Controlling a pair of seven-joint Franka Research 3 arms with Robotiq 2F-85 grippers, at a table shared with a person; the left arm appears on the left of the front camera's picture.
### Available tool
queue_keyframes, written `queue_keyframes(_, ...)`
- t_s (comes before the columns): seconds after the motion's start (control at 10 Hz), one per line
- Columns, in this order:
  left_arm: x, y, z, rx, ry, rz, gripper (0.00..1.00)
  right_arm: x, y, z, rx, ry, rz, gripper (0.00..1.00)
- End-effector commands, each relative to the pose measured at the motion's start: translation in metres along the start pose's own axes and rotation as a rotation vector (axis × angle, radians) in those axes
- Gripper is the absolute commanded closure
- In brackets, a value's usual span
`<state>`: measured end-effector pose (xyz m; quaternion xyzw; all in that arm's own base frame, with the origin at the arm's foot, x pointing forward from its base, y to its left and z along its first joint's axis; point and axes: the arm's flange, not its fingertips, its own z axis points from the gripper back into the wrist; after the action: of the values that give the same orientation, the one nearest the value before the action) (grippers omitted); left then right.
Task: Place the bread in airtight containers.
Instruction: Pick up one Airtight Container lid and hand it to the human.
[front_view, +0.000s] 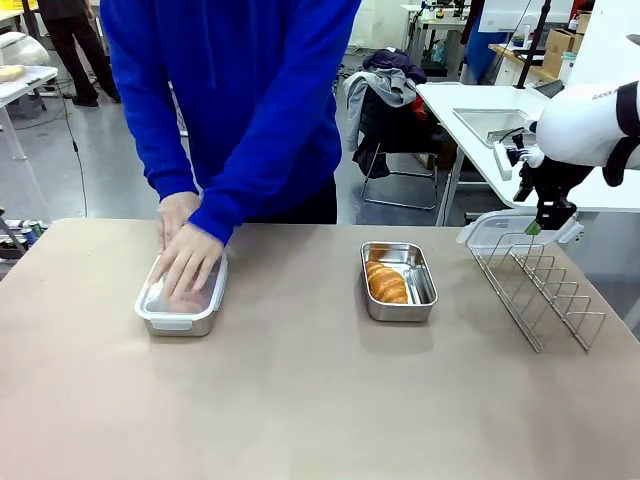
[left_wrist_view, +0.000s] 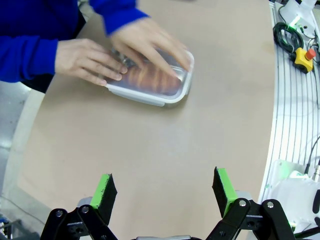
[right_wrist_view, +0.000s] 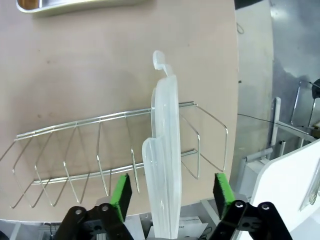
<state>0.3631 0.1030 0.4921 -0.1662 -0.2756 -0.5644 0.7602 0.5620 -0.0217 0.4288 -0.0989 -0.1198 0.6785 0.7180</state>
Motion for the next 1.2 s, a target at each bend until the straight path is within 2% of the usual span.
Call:
queue_keyframes(0.0,0.0,-0.002,0.001,-0.006,-0.005,-0.016,0.0,-0.004,0.0,0.006,-0.028,-0.019,-0.002,1.0)
queue_keyframes(0.1,0.0,-0.002,0.001,-0.006,-0.005,-0.016,0.0,-0.004,0.0,0.009,-0.032,-0.016,0.0,0.65)
queue_keyframes(0.2,0.0,-0.002,0.001,-0.006,-0.005,-0.016,0.0,-0.005,0.0,0.009,-0.034,-0.014,-0.001,1.0)
queue_keyframes(0.7,0.0,-0.002,0.001,-0.006,-0.005,-0.016,0.0,-0.01,0.004,0.008,-0.03,-0.003,0.009,1.0)
queue_keyframes(1.1,0.0,-0.002,0.001,-0.006,-0.005,-0.016,0.0,-0.007,0.008,0.03,-0.053,-0.027,0.017,1.0)
